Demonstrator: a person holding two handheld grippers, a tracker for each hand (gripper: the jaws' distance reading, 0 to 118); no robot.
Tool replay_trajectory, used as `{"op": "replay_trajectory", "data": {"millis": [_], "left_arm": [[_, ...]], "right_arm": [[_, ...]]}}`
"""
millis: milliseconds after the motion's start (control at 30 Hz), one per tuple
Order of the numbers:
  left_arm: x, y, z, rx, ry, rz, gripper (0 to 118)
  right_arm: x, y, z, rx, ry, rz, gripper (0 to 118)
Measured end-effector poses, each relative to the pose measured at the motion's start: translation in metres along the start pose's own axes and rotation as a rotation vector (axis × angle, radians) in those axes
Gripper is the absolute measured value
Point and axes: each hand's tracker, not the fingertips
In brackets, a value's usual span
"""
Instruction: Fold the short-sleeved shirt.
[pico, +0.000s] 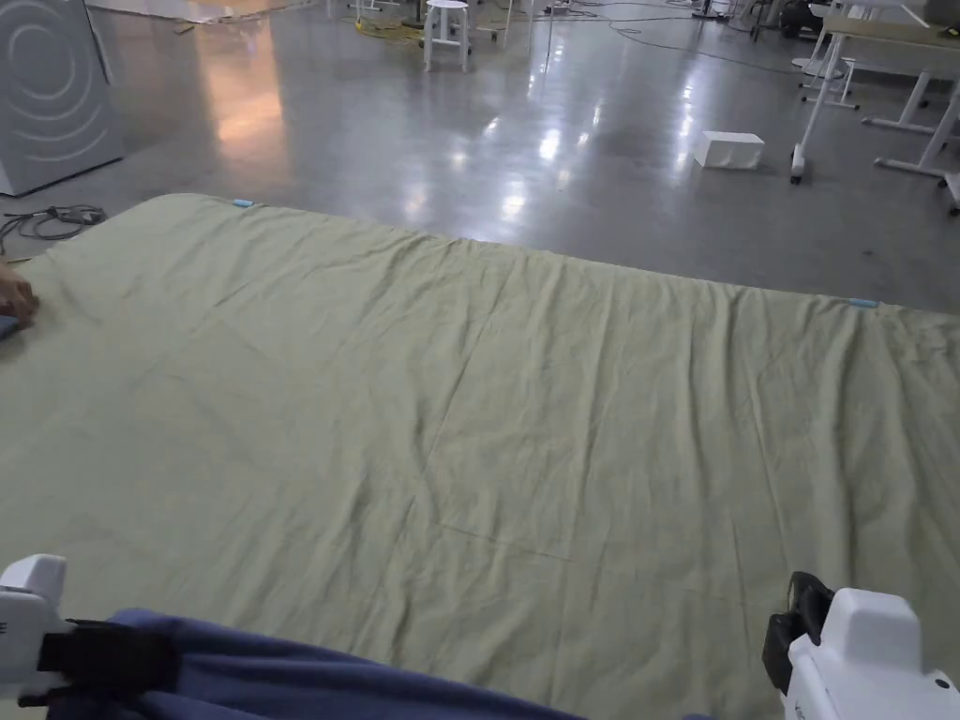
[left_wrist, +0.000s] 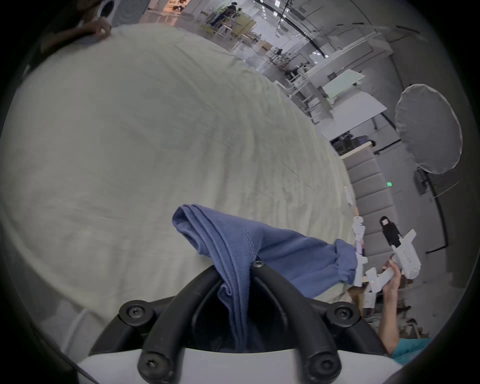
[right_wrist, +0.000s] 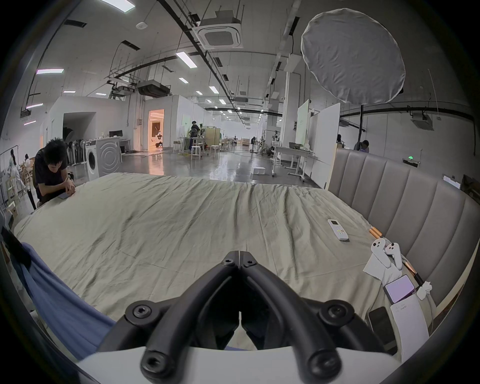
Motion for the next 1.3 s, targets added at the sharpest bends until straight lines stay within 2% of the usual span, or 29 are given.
{"op": "replay_trajectory", "data": {"millis": [100,233,500,667,867,1100,1267,1300], "left_arm": [[0.007,0.003,0.023,0.016,0.087,-0.025,8],[0.039,-0.004,0.033,0.009,0.106,-0.041,8],[0.130,-0.022,0.021,-0.016,-0.011,-0.132,8],[0.184,-0.036,-0.017,-0.057,-0.075,-0.161,8],[0.223,-0.056,-0.097,-0.155,-0.103,-0.153,8],[0.241,-0.090,-0.182,-0.282,-0.033,-0.095,8],[0.242,-0.101,-0.200,-0.284,0.024,-0.103,9],[0.243,-0.101,-0.197,-0.282,0.023,-0.102,13]], "right_arm": [[0.001,0.000,0.001,0.004,0.004,-0.003,0],[0.001,0.000,0.001,0.006,0.011,-0.019,0],[0.003,-0.002,0.006,0.010,0.022,-0.027,0],[0.011,-0.005,0.010,0.008,0.015,-0.040,0],[0.021,-0.009,0.015,0.011,-0.002,-0.059,0],[0.034,-0.012,0.020,0.004,-0.027,-0.068,0],[0.039,-0.015,0.022,-0.005,-0.039,-0.065,0],[0.039,-0.015,0.022,-0.007,-0.040,-0.064,0]]}}
